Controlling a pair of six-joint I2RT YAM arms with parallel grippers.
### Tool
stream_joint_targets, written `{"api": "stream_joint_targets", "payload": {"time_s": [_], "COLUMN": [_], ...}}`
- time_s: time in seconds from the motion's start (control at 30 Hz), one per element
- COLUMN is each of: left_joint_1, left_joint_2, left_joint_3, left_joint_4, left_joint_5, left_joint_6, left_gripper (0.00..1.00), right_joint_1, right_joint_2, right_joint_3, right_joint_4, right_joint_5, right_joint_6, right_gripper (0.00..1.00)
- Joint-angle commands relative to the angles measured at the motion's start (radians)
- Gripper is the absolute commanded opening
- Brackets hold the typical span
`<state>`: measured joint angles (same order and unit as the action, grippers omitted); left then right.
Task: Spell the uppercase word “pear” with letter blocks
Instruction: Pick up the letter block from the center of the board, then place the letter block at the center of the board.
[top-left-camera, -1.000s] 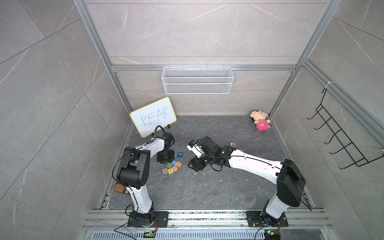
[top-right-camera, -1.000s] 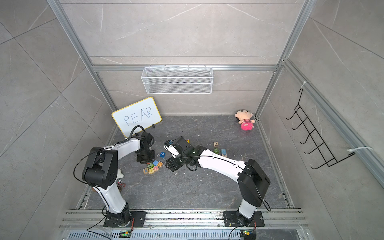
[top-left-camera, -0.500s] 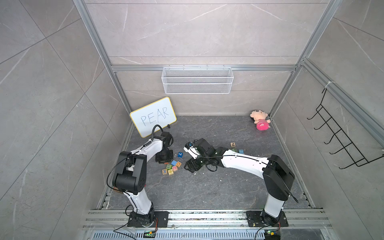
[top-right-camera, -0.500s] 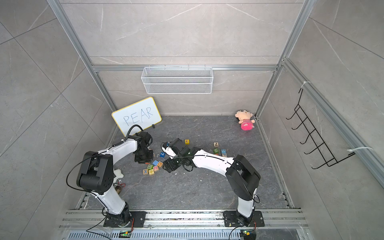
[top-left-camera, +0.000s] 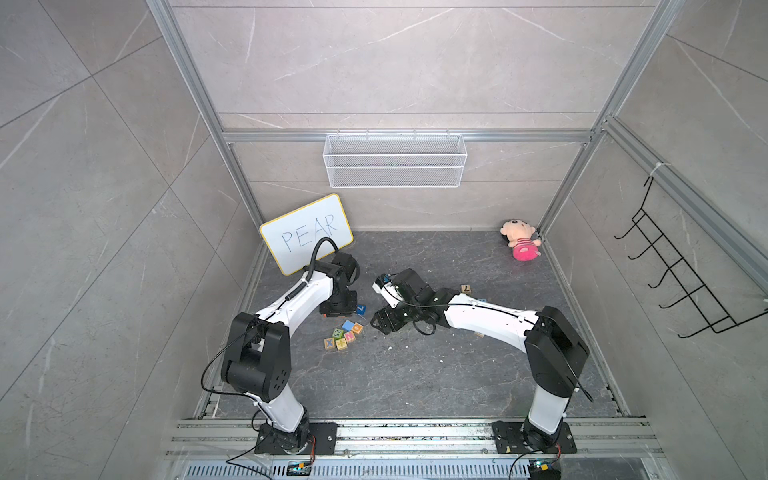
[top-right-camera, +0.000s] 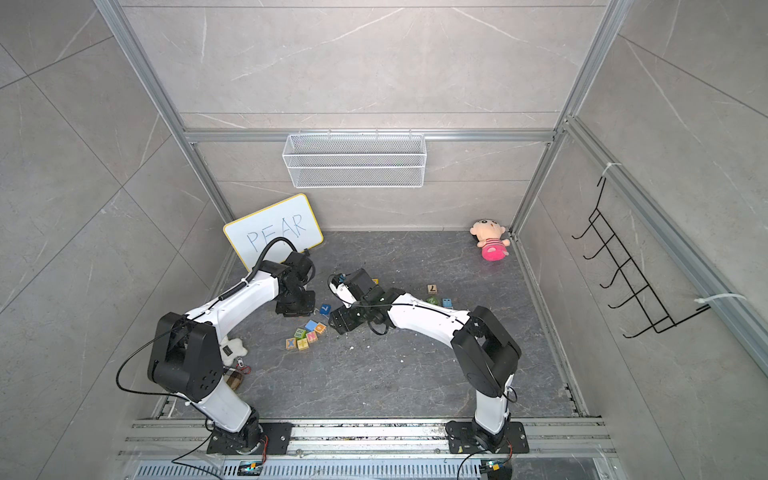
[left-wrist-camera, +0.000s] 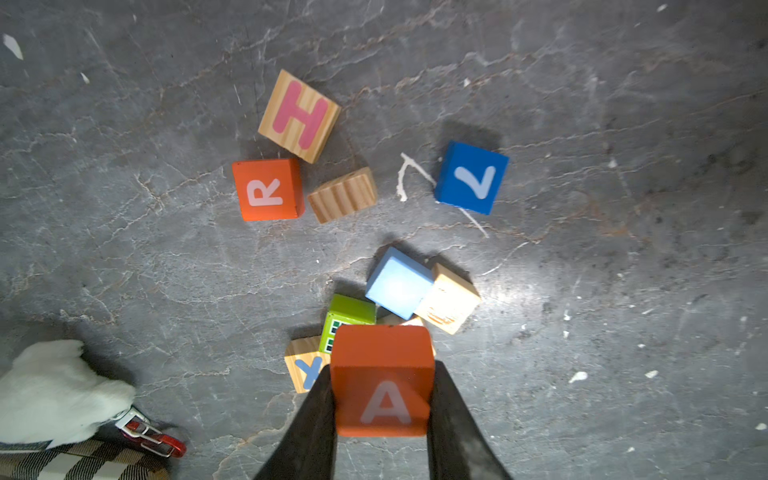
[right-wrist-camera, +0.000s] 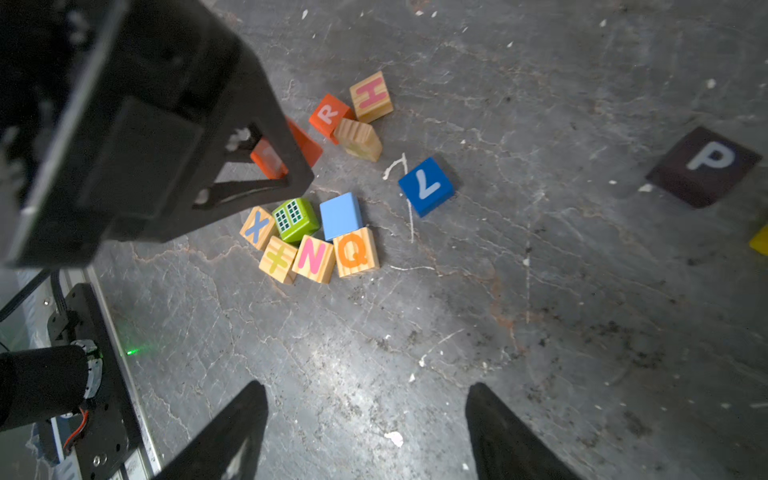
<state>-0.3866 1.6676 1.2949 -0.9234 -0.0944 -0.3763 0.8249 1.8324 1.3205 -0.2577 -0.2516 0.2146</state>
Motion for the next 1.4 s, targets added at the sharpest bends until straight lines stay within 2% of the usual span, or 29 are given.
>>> {"api": "stream_joint_targets", "payload": {"time_s": [0.0,0.37,0.5,0.73,0.97,1.23,1.37], "left_joint_1": [-0.038,-0.169,-0.225,-0.308,-0.336,-0.335,-0.334], "left_joint_2": [-0.031,0.095,0.198,0.460,0.702,0.873,0.922], "left_joint_3": [0.062,0.314,0.452,0.804,1.104,1.275,1.295], "left_joint_4": [-0.066,-0.088,-0.095,-0.148,-0.207,-0.184,-0.119], "left_joint_5": [-0.024,-0.047,-0.043,-0.009,0.016,0.010,0.012], "left_joint_6": [-0.061,-0.162,-0.171,-0.163,-0.173,-0.187,-0.193], "left_gripper": [0.24,0.22,0.21,0.17,0.16,0.16,0.17], "right_joint_1": [-0.034,-0.156,-0.210,-0.312,-0.352,-0.384,-0.387], "right_joint_2": [-0.060,-0.191,-0.250,-0.334,-0.391,-0.447,-0.465], "right_joint_3": [-0.032,-0.105,-0.154,-0.225,-0.273,-0.328,-0.352], "right_joint_4": [0.024,-0.038,-0.056,-0.102,-0.115,-0.103,-0.100], "right_joint_5": [-0.014,0.032,0.069,0.123,0.156,0.204,0.208], "right_joint_6": [0.029,0.060,0.069,0.097,0.100,0.121,0.124], "right_gripper": [0.78,0.77,0.77,0.77,0.76,0.76,0.76]}}
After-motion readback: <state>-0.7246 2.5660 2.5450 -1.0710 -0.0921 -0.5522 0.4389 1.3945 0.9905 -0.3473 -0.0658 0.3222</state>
